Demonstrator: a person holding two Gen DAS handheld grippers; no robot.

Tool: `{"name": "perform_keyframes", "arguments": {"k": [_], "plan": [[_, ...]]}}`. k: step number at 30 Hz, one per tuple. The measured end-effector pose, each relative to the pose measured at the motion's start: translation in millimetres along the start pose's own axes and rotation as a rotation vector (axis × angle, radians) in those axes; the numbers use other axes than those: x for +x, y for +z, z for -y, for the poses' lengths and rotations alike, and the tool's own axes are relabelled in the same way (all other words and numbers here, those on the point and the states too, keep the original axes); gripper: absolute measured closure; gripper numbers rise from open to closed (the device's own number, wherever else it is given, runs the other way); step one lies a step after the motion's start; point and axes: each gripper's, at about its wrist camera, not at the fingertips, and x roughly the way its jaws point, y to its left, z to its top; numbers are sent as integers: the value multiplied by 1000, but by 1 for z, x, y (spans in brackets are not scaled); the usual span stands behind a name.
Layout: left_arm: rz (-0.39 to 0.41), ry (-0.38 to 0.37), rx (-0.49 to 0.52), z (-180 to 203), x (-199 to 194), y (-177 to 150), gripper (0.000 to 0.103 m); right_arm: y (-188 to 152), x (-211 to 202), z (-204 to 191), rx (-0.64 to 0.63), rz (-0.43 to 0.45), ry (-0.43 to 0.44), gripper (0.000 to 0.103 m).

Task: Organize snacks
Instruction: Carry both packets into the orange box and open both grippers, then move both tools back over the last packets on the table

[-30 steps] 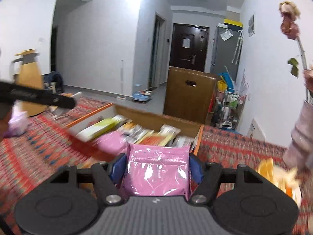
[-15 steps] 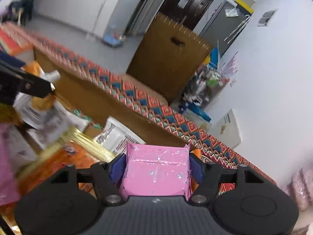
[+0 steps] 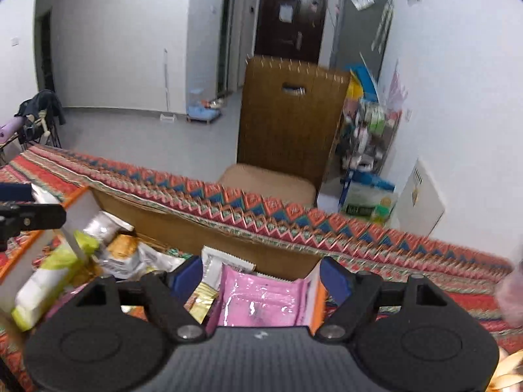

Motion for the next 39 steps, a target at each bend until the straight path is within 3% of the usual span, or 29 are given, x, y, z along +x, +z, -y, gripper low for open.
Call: {"name": "perform_keyframes", "arguments": {"k": [3, 9, 12, 16, 22, 25, 31, 35, 39], "plan": [[5, -10, 38, 13, -26, 3, 14, 1, -40, 3, -30, 38, -1, 24], [45, 11, 59, 40, -90, 0, 13, -19, -132, -3, -59, 121, 10, 20], [91, 13, 82, 51, -137, -14, 7, -42, -176, -9, -93, 167, 19, 12], [132, -11, 104, 62, -195, -56, 3, -91, -233, -18, -96, 227, 77, 11], [197, -5, 110, 81, -272, -161, 1, -186, -291, -31, -75, 277, 148, 10], [174, -1, 82, 88, -292, -208, 0, -240, -312, -40, -63, 295, 166, 1], [68, 71, 30, 90, -310, -284, 0, -330, -332, -53, 16, 295, 137, 1], [0, 95, 2, 81, -318, -315, 0, -373, -340, -50, 84, 235, 115, 1], [5, 110, 6, 79, -319, -309, 0, -393, -341, -46, 115, 189, 61, 1]]}}
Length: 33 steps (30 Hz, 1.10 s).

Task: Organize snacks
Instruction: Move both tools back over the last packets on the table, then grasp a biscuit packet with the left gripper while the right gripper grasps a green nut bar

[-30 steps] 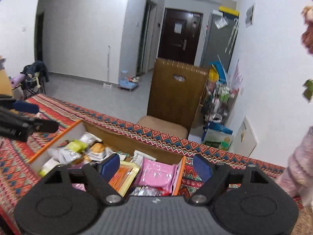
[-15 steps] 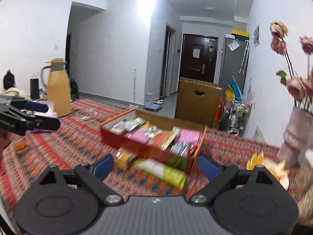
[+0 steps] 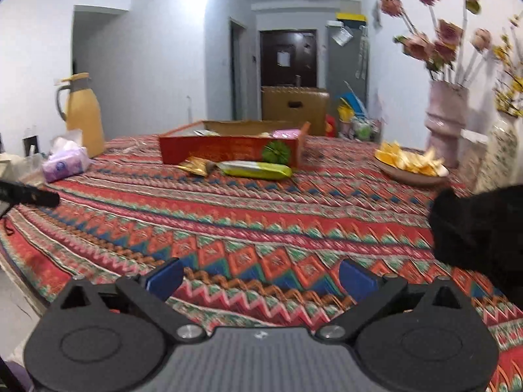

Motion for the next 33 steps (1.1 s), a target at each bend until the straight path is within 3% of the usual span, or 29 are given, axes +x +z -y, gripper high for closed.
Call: {"name": "perform_keyframes", "arguments": {"k": [10, 18, 21, 25, 28, 33], "plan": [[3, -37, -1, 12, 48, 40, 0, 22, 35, 10, -3, -18, 3, 1], [27, -70, 40, 23, 127, 91, 2, 73, 104, 8, -140, -52, 17, 1], [-2, -85, 52, 25, 171, 109, 6, 98, 140, 8, -214, -64, 44, 3], [-21, -66, 79, 29, 227, 126, 21, 127, 195, 3, -298, -99, 89, 10], [-74, -99, 47, 26, 262, 130, 32, 141, 237, -4, -377, -108, 140, 14], [-97, -135, 16, 16, 287, 128, 50, 151, 294, -17, -535, -159, 149, 21]]}}
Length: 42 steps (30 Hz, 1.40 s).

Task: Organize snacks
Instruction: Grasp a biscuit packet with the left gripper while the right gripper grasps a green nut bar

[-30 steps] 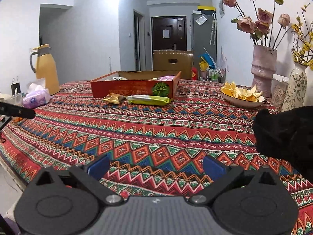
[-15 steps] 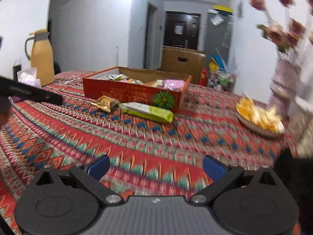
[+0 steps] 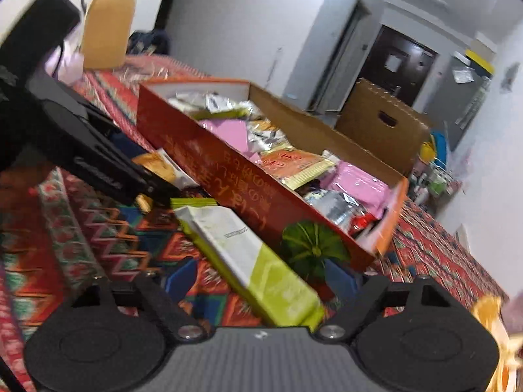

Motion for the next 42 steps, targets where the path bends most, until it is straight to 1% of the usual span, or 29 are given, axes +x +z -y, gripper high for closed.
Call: {"name": "perform_keyframes", "arguments": {"k": [1, 2, 4, 5, 7, 9, 11, 15, 17, 19, 21, 22, 24, 25, 26, 28, 30, 31, 33, 34, 35, 36, 37, 38, 42], "plan": [[7, -3, 7, -1, 1, -1, 54, 2, 7, 3, 5, -12, 19, 24], [12, -5, 18, -2, 0, -2, 58, 4, 14, 8, 21, -30, 63, 32], [4, -29, 31, -4, -2, -2, 59, 5, 22, 14, 54, -43, 136, 37], [-5, -37, 27, -5, -4, -1, 60, 5, 25, 20, 91, -48, 173, 37], [-17, -35, 25, -6, -8, -1, 61, 3, 28, 27, 129, -52, 219, 38], [-18, -39, 24, -8, -16, -4, 61, -1, 29, 30, 180, -55, 243, 41], [-22, -49, 16, -10, -26, -8, 61, -7, 25, 34, 244, -58, 269, 47], [-27, -48, 0, -14, -45, -19, 61, -17, 5, 26, 264, -82, 234, 54], [-27, -39, -5, -15, -53, -25, 61, -24, -9, 17, 277, -85, 207, 60], [-34, -38, -17, -16, -59, -31, 61, -29, -18, 11, 293, -87, 185, 60], [-47, -42, -28, -16, -65, -37, 61, -34, -31, 1, 332, -90, 153, 58], [-55, -43, -27, -16, -67, -39, 60, -35, -35, -4, 339, -96, 167, 56], [-63, -39, -16, -14, -68, -44, 55, -37, -41, -11, 343, -74, 196, 49], [-62, -44, 1, -12, -68, -45, 49, -36, -43, -13, 348, -61, 194, 41], [-59, -48, 13, -10, -67, -46, 40, -35, -41, -13, 352, -59, 181, 39], [-55, -38, 27, -5, -63, -47, 34, -32, -36, -11, 372, -53, 148, 39], [-49, -16, 55, 0, -58, -46, 33, -28, -27, -8, 405, -44, 144, 39], [-47, -3, 66, 2, -57, -46, 34, -27, -22, -8, 419, -45, 143, 39], [-44, 6, 83, 5, -54, -44, 48, -24, -15, -12, 427, -48, 123, 40], [-46, 13, 84, 5, -55, -44, 52, -23, -15, -15, 422, -46, 102, 45], [-52, 11, 81, 5, -57, -44, 57, -21, -14, -18, 413, -49, 80, 58], [-53, -3, 74, 3, -59, -44, 58, -21, -13, -20, 405, -49, 64, 64], [-60, -22, 64, 1, -62, -45, 62, -21, -15, -21, 411, -50, 57, 66], [-63, -26, 57, -1, -65, -47, 62, -22, -17, -21, 423, -51, 57, 67], [-49, 6, 49, -3, -86, -57, 63, -30, -33, -33, 426, -44, 17, 67]]}}
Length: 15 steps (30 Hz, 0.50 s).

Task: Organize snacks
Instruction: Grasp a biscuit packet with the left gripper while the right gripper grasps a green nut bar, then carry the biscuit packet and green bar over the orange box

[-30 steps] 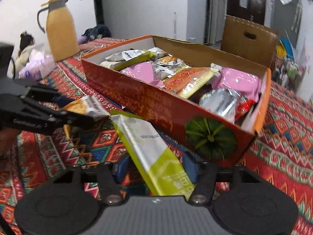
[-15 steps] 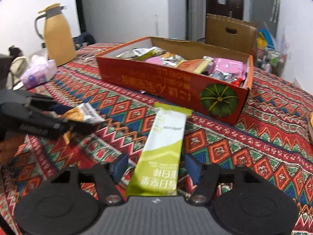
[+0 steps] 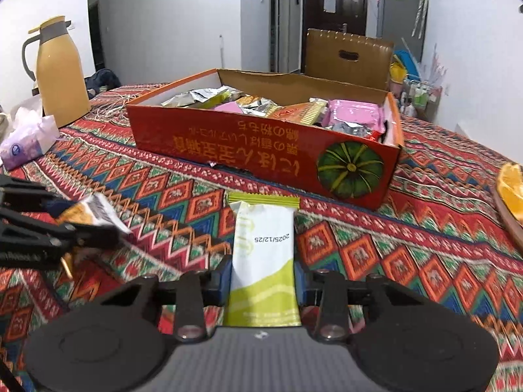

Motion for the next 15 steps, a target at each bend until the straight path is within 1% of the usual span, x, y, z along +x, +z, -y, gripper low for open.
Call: {"name": "perform_keyframes", "arguments": {"k": [6, 8, 13, 15], "plan": [[75, -29, -63, 3, -62, -26, 63, -35, -57, -21, 12, 59, -35, 67], [96, -25, -71, 8, -83, -40, 63, -49, -79, -30, 33, 82, -36, 67], [121, -50, -114, 20, -130, -74, 63, -81, -128, -52, 95, 124, -60, 67], [128, -38, -114, 25, -146, -88, 63, -95, -149, -63, 115, 138, -57, 67]]}}
